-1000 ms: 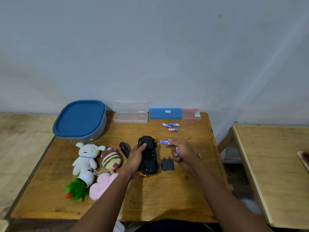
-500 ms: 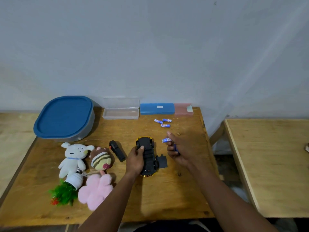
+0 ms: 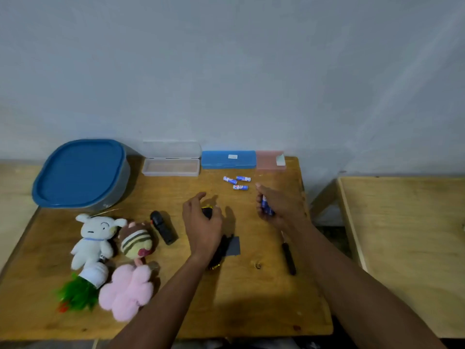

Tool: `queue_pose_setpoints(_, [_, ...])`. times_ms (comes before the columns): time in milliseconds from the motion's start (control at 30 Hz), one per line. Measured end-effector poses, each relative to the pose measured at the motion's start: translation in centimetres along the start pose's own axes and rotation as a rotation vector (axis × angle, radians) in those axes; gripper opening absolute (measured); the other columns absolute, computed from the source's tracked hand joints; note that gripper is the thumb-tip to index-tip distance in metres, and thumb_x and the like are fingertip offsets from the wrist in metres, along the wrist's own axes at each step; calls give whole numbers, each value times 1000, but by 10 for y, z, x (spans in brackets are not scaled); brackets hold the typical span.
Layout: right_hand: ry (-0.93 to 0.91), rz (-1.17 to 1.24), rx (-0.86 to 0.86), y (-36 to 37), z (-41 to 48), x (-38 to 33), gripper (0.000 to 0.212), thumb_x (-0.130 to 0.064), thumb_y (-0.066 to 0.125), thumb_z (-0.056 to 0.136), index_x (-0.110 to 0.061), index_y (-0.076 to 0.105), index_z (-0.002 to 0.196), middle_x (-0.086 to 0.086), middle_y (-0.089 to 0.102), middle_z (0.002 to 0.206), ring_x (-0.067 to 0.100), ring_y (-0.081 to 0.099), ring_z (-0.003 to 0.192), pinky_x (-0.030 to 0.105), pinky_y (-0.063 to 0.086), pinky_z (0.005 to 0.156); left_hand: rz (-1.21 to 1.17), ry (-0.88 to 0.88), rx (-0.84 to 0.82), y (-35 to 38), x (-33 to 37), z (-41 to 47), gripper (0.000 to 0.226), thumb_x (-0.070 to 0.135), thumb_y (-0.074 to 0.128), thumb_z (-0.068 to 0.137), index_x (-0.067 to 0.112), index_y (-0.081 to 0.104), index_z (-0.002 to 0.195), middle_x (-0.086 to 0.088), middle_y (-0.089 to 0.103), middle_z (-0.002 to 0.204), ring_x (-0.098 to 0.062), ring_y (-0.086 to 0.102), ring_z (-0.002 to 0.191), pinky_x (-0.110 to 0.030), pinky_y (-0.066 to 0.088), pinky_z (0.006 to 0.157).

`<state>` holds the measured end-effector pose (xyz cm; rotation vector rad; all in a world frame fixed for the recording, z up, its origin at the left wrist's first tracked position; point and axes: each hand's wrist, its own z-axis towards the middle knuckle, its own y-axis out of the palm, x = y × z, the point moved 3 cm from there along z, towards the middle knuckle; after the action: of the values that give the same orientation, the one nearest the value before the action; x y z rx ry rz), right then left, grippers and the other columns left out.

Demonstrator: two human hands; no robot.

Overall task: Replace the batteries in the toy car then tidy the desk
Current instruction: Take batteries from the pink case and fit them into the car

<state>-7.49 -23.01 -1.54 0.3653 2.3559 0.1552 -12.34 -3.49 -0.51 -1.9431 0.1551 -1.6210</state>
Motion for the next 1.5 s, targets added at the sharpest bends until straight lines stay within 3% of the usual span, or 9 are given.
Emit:
queue_pose_setpoints(133, [-213, -388, 109, -22, 25, -41, 30, -34, 64, 95, -16, 55, 74, 1, 54, 54, 10, 53, 45, 20, 43, 44, 70, 91, -122, 40, 31, 25, 29, 17, 70, 88, 18, 68, 117, -2, 60, 123, -21, 54, 119, -25, 39, 95])
queue_pose_setpoints(233, [-336, -607, 189, -41, 56, -62, 13, -22, 62, 96, -14, 62, 85, 2, 61, 71, 15, 59, 60, 25, 48, 56, 108, 123, -225, 74, 51, 47, 21, 19, 68, 81, 20, 72, 101, 4, 70, 104, -21, 63, 105, -26, 46, 85])
queue_pose_setpoints(333, [-482, -1021, 265, -57, 79, -81, 11, -26, 63, 93, -19, 70, 97, -4, 62, 93, 14, 60, 85, 27, 47, 75, 247, 122, -284, 106, 62, 68, 39, 36, 62, 76, 23, 67, 113, 0, 73, 103, -27, 64, 103, -38, 53, 86])
queue_pose_setpoints(500, [-659, -1445, 279, -57, 104, -98, 16, -39, 73, 82, -25, 66, 84, -2, 57, 89, 17, 57, 87, 33, 52, 75, 544, 150, -252, 149, 65, 95, 64, 40, 61, 86, 23, 41, 145, -9, 67, 114, -34, 52, 118, -45, 38, 99])
queue_pose_setpoints(700, [-795, -1630, 157, -50, 130, -109, 47, -36, 71, 83, -24, 59, 127, 4, 55, 125, 28, 64, 94, 40, 54, 79, 486, 110, -181, 171, 54, 113, 59, 35, 68, 86, 22, 41, 137, -8, 68, 103, -32, 57, 105, -41, 39, 94])
queue_pose_setpoints(967, [-893, -1996, 118, -37, 131, -108, 18, -27, 59, 81, -19, 66, 96, 3, 66, 91, 26, 65, 73, 32, 54, 63, 439, 155, -107, 185, 45, 119, 49, 42, 68, 84, 21, 43, 120, -4, 74, 89, -31, 63, 92, -39, 35, 81])
queue_pose_setpoints(1100, [-943, -1996, 67, -35, 126, -112, 24, -32, 60, 84, -16, 68, 100, 3, 68, 95, 23, 65, 77, 27, 44, 60, 417, 168, -97, 188, 40, 122, 50, 41, 75, 81, 23, 42, 114, -1, 75, 88, -29, 65, 90, -38, 35, 81])
queue_pose_setpoints(1300, [-849, -1719, -90, -42, 132, -151, 30, -31, 63, 86, -21, 72, 112, 6, 74, 99, 26, 65, 87, 37, 53, 81, 459, 179, -124, 183, 40, 121, 40, 41, 76, 82, 23, 48, 105, -3, 74, 88, -29, 63, 90, -39, 32, 79])
queue_pose_setpoints(1500, [-1187, -1545, 93, -47, 127, -160, 21, -22, 62, 91, -15, 73, 107, 7, 75, 96, 26, 69, 81, 37, 57, 71, 633, 298, -174, 177, 48, 117, 16, 35, 68, 92, 25, 77, 101, -6, 75, 97, -27, 57, 103, -39, 35, 84])
